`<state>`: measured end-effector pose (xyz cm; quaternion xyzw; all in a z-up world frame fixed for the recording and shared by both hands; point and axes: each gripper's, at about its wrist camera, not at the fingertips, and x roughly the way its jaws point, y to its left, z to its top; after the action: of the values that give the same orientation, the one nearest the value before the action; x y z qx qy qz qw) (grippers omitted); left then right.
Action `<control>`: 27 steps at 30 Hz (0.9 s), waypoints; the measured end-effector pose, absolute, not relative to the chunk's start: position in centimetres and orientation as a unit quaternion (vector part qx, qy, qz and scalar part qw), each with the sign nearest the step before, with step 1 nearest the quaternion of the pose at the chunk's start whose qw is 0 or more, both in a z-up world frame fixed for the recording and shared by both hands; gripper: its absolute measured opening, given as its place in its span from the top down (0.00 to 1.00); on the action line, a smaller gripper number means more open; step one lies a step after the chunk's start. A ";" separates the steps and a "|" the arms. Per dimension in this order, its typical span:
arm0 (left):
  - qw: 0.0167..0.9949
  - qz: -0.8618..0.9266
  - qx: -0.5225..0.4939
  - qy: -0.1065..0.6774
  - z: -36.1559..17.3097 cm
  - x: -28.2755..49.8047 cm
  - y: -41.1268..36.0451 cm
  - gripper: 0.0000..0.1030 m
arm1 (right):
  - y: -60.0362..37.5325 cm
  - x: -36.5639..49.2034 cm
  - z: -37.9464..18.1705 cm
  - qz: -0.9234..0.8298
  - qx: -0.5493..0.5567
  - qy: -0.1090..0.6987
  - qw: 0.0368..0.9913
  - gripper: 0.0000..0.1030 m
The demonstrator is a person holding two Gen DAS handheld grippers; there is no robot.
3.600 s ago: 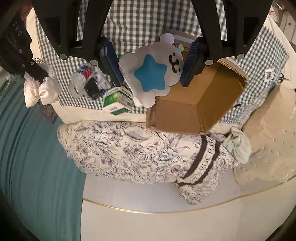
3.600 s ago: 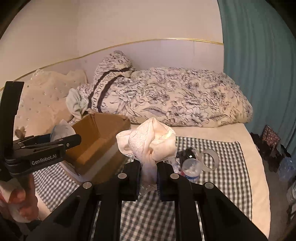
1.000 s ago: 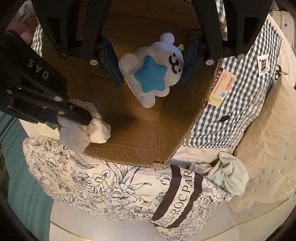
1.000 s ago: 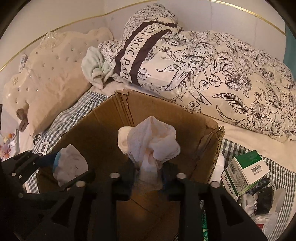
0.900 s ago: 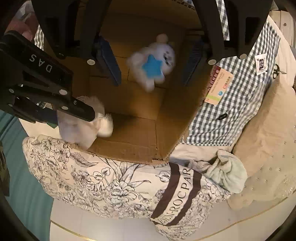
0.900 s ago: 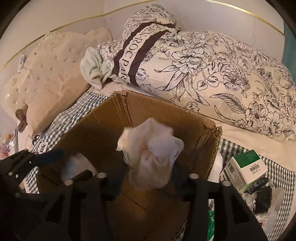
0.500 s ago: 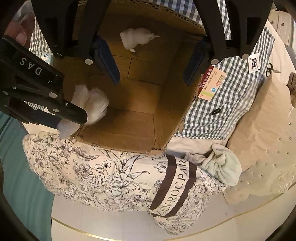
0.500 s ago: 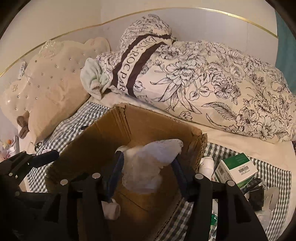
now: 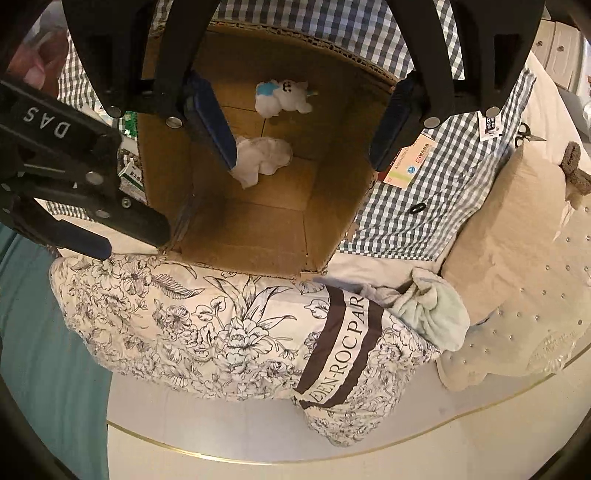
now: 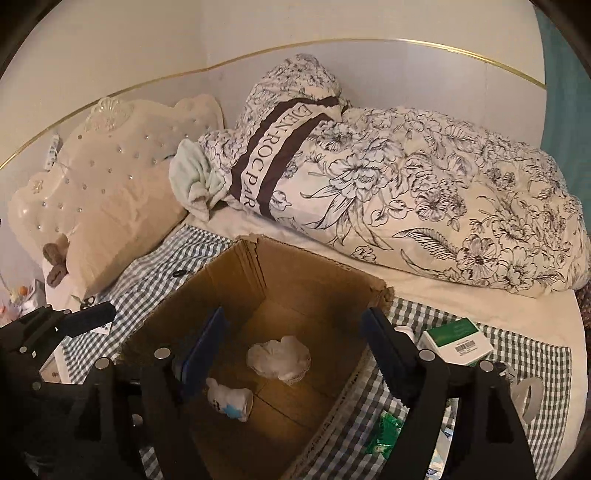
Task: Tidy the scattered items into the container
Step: 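Open the left tool to drop the plush while the right tool drops the cloth into the box, then move both tools back from the box toward the remaining items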
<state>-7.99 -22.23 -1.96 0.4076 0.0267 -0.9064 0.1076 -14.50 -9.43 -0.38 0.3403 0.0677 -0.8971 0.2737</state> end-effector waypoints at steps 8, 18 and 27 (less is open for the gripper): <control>0.111 -0.917 0.382 0.032 0.4 -7.0 -21.0 0.25 | -6.1 -13.0 2.3 -0.911 0.320 0.056 0.254 0.23; 0.113 -0.934 0.336 0.052 3.9 -5.6 -19.4 0.20 | -2.1 -10.6 5.5 -0.926 0.295 0.055 0.229 0.17; 0.099 -0.944 0.310 0.045 5.5 -5.1 -16.4 0.06 | 1.7 -9.2 6.8 -0.935 0.286 0.053 0.203 0.13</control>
<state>-5.07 -16.43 5.49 0.3102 0.0447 -0.9445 0.0985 -9.15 1.68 6.83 0.2856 0.0529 -0.9350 0.2035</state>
